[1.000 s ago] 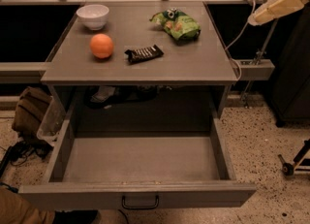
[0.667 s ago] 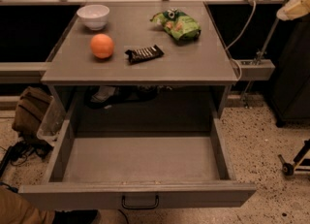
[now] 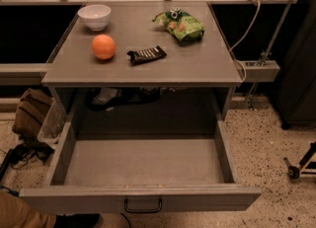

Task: Pick rxbar chocolate from top drawer and place on counter

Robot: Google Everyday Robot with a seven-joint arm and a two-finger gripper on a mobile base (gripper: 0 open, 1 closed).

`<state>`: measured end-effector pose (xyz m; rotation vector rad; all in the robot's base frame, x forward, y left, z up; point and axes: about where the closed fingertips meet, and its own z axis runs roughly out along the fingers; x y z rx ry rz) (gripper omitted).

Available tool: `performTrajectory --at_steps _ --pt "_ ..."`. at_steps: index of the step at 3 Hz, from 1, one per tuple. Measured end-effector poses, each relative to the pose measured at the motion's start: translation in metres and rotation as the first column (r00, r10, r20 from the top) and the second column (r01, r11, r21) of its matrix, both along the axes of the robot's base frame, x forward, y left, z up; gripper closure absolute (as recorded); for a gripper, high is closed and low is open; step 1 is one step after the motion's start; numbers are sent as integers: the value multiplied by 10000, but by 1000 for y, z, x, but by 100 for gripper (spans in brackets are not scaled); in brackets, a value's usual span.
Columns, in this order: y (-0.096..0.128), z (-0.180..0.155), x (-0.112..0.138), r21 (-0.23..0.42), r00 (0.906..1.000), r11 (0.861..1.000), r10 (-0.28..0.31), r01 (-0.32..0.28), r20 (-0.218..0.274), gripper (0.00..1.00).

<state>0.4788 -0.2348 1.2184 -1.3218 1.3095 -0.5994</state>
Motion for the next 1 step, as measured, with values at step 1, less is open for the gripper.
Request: performTrajectory --at_steps 1 --pt "7 7 -7 -200 9999 9998 72 -70 82 0"
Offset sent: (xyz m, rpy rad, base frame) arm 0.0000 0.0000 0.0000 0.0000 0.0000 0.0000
